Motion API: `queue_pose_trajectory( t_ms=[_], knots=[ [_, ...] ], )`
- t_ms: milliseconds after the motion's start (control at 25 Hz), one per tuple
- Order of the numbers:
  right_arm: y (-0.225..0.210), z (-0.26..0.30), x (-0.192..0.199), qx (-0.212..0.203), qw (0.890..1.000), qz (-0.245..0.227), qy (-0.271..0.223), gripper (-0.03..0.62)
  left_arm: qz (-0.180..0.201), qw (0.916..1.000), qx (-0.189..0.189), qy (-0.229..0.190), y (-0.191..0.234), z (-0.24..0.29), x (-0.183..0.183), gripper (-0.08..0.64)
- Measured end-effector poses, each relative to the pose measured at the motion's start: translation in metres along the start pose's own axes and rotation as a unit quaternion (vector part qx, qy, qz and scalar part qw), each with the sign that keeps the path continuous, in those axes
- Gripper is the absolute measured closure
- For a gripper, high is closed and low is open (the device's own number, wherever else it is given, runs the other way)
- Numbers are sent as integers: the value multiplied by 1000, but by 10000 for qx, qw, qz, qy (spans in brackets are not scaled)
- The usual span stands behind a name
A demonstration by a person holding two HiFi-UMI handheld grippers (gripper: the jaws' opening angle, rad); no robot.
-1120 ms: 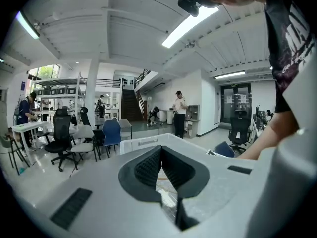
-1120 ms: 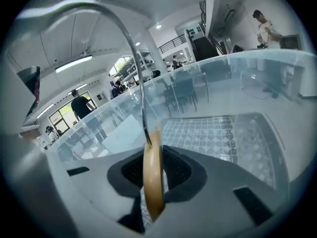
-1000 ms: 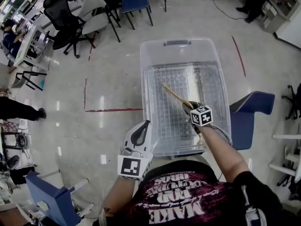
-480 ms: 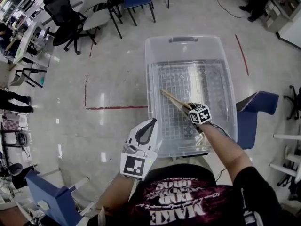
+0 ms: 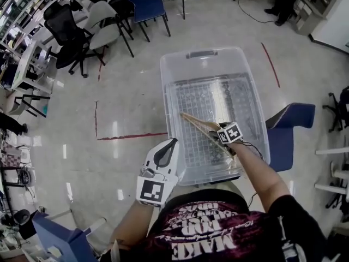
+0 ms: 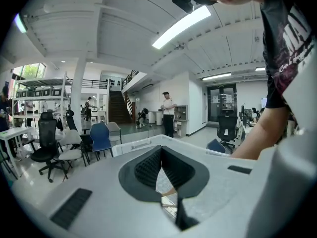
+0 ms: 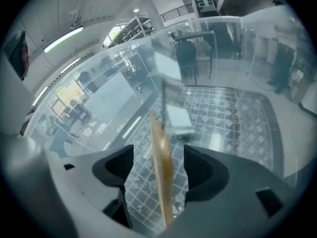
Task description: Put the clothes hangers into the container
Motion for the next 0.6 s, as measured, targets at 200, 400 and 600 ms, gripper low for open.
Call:
queue_pose_trajectory(
  t_ms=[200, 400, 600],
  knots=[
    [-12, -60, -10, 1032, 9926, -469, -435, 240, 70, 9998, -69, -144, 10, -5, -15, 554],
    [17, -128, -15, 1134, 9808, -655, -1446, 268, -31, 9996, -170, -244, 12, -9, -15, 554],
    [77, -214, -13, 580, 9430, -626, -3217, 450, -278, 9983, -55, -510, 8, -17, -23, 554]
  ],
)
Point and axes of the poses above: the fingertips, and each gripper's own axes: z forward along the fingers, y to its left, x out of its underside, the point moved 8 cm from there along -z, backward along the fingers, and after that the axes turned 6 degrees about y, right-handed, at the moved point
